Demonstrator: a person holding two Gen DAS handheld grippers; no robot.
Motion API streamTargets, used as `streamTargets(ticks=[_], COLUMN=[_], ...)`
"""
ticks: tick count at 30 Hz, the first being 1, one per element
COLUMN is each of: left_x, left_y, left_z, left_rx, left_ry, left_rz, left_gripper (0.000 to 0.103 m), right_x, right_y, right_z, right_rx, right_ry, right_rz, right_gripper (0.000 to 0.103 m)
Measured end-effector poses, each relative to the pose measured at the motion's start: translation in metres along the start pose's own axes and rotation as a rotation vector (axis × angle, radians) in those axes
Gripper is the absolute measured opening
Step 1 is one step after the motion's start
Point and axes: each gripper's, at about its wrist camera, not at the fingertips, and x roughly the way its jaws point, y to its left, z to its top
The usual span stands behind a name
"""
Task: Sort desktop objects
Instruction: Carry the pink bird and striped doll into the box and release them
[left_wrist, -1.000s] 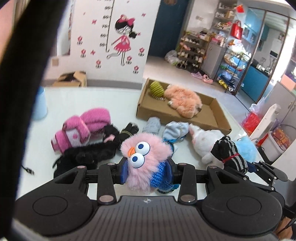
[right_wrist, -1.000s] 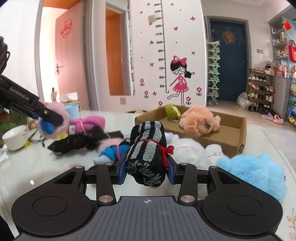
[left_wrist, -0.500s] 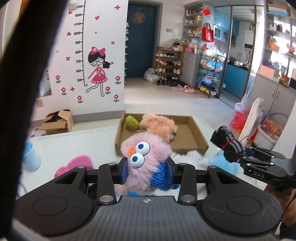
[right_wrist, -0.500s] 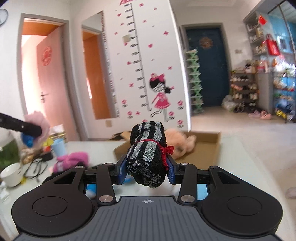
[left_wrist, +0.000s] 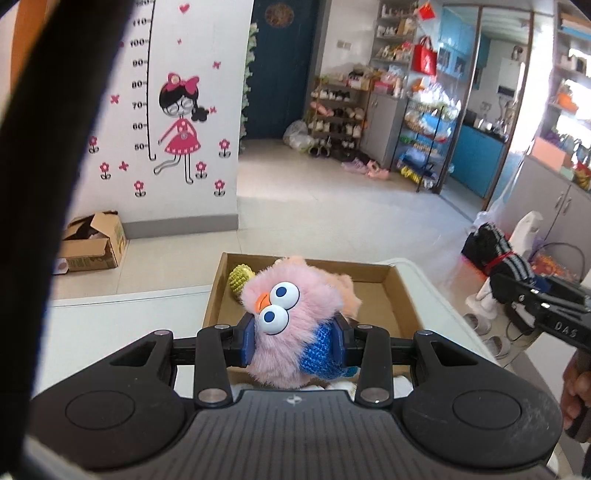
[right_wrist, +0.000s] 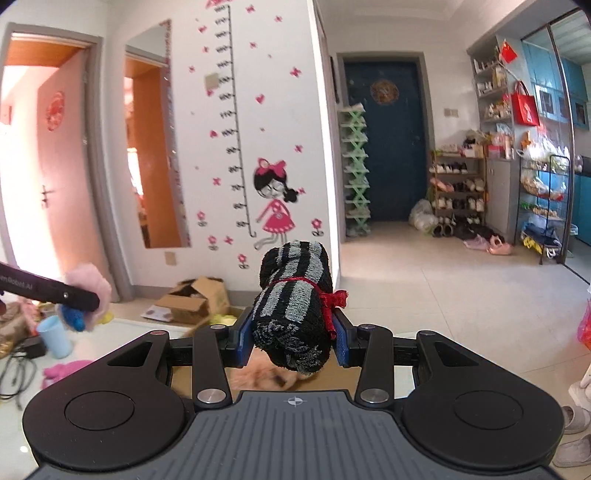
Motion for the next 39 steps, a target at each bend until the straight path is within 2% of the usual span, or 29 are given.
streamTargets(ticks=[6,9,16,28,39], left_x=[0.051,0.073,0.098,0.103,0.105], left_y=[-0.003,-0.003,0.006,0.040,0.042], left_z=[0.011,0.019,0.015,-0.016,-0.017], left_rx=[0.016,-0.002,-0.016,-0.045,0.009], left_ry=[0.033,0.062,0.120,0.204,0.236], left_rz=[0.002,-0.023,-0.050,0.020,0.109], left_gripper=[0.036,0.036,0.036,0.036,0.036], right_x=[0.050,0.073,0.118,0.175,0.222], right_y=[-0.013,-0.018,-0.024,-0.009,-0.013], right_z=[0.002,0.001,-0.008,-0.026,-0.046], right_rx=[-0.012,-0.003,-0.013,-0.081,-0.079], right_ry=[0.065,0.095,0.157,0.238,0.334], right_rz=[-0.018,-0.027,-0.033,-0.017,-0.086], right_gripper=[0.048,0.049,0.049,0.049,0.049])
